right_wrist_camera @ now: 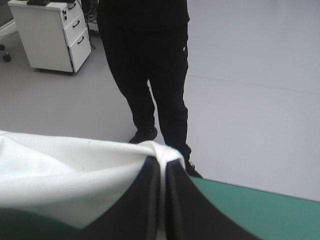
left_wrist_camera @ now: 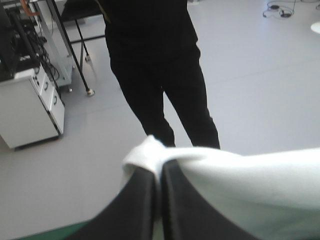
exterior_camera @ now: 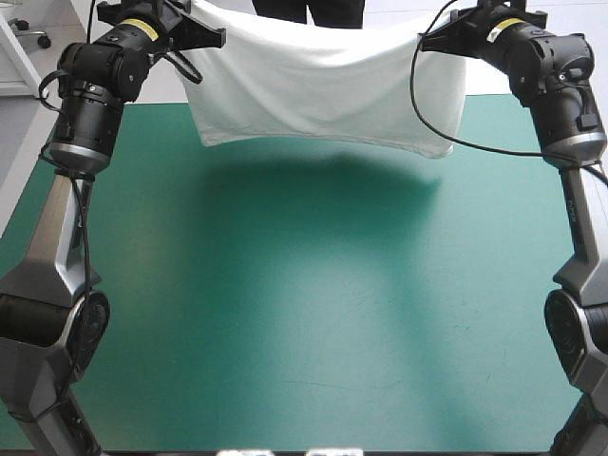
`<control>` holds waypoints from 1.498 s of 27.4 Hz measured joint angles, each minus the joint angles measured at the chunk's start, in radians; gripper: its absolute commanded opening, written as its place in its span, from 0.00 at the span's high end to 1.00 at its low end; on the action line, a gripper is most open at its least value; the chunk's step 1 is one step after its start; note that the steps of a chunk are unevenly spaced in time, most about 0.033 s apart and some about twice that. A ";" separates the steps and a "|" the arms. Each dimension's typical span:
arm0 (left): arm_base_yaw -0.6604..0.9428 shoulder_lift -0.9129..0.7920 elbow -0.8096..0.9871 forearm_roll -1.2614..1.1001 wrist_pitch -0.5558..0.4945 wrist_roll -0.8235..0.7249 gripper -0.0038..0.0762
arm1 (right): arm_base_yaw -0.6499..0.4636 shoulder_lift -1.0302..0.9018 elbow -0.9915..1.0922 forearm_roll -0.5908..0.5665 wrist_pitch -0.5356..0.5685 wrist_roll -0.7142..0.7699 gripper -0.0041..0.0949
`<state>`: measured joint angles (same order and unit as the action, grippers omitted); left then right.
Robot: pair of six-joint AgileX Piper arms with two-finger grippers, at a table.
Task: Fold the cloth
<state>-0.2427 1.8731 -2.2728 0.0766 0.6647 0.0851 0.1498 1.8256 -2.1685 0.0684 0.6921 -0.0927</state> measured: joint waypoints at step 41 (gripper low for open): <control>0.045 -0.529 1.393 -0.220 0.277 0.100 0.32 | 0.030 -0.460 1.235 0.192 0.238 -0.076 0.44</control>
<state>-0.1978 1.3442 -0.8794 -0.1433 0.9420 0.1846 0.1796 1.3661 -0.9330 0.2603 0.9300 -0.1684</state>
